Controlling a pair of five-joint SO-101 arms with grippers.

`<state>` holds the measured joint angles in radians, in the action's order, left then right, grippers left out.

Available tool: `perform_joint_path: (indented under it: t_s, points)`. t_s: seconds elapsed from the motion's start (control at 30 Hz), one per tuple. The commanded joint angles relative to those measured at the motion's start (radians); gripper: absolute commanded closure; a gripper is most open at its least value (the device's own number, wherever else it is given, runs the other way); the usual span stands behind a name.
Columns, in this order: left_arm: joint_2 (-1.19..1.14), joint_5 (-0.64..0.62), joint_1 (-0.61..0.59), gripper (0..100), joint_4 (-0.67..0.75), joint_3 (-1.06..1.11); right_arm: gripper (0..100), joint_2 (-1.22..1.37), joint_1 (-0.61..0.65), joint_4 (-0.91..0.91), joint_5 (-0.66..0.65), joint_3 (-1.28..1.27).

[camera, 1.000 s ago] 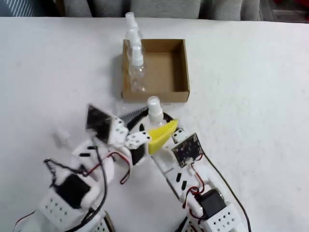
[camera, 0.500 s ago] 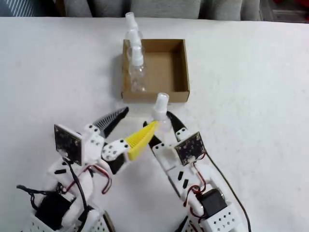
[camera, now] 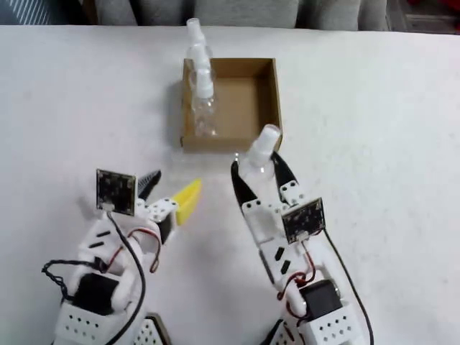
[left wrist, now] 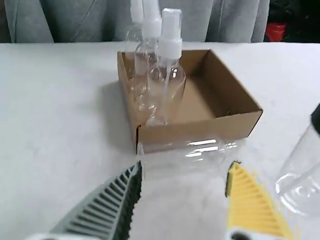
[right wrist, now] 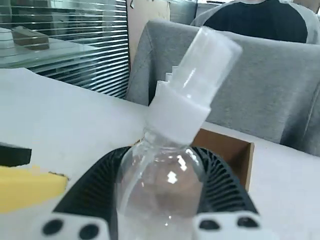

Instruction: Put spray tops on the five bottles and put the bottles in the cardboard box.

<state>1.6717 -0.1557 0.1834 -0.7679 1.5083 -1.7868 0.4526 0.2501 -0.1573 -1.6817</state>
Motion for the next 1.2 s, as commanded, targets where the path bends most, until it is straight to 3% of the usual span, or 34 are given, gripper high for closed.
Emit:
perform_joint_path:
  t_s: [0.0, 0.1, 0.43, 0.53, 0.7, 0.77, 1.0, 1.17]
  points:
    - [0.012, 0.017, -0.013, 73, 0.003, 0.029, 98.2, -0.015, 0.045, -0.016, -0.229, -0.009]
    - [0.012, 0.017, -0.013, 73, 0.003, 0.058, 98.2, -0.015, 0.027, -0.047, -0.364, -0.009]
    - [0.012, 0.017, -0.013, 74, -0.005, 0.087, 98.3, -0.015, -0.024, -0.134, -0.427, -0.008]
    - [0.012, 0.018, -0.013, 80, -0.003, 0.109, 98.3, -0.013, -0.013, -0.130, -0.496, -0.008]
    - [0.012, 0.160, -0.013, 99, -0.003, 0.149, 98.3, -0.013, -0.002, -0.137, -0.420, -0.002]
    - [0.012, 0.184, -0.013, 95, -0.003, 0.172, 98.3, -0.013, -0.005, -0.137, -0.381, 0.011]
    - [0.012, 0.193, -0.038, 98, -0.005, 0.192, 98.3, 0.008, -0.010, -0.137, -0.273, 0.086]
    - [0.012, 0.195, -0.090, 98, -0.005, 0.192, 98.3, 0.251, -0.012, -0.139, -0.226, 0.221]
